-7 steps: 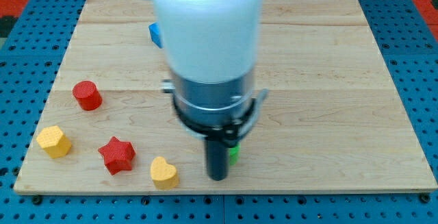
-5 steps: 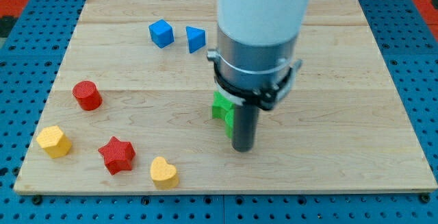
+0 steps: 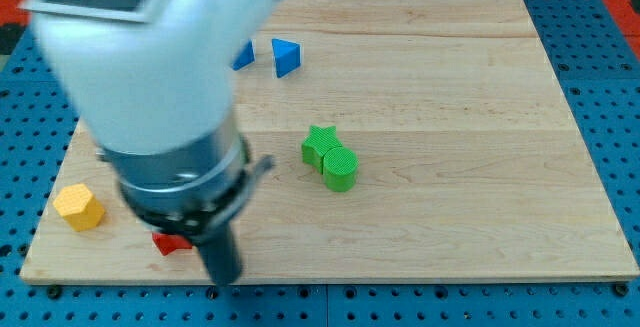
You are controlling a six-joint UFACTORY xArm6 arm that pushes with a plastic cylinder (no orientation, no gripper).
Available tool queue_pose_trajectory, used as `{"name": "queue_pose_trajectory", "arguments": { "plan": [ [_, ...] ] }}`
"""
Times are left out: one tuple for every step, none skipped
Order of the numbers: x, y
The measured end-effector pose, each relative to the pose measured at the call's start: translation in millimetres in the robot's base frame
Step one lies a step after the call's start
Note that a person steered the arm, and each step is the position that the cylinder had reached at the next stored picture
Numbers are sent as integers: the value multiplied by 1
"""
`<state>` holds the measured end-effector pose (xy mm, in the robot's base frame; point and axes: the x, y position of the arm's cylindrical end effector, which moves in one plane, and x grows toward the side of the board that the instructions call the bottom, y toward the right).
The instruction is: Move the yellow heart closer to the yellow hexagon
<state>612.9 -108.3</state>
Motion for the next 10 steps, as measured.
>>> {"name": "queue_pose_trajectory", "arguments": {
  "plan": [
    [-4,-26],
    [-9,-36],
    [-62,-22],
    [-97,-21],
    [-77,-17],
    [-93,-70],
    [-115,-84],
    [-107,-68],
    [-109,23],
    [-84,100]
  ]
}}
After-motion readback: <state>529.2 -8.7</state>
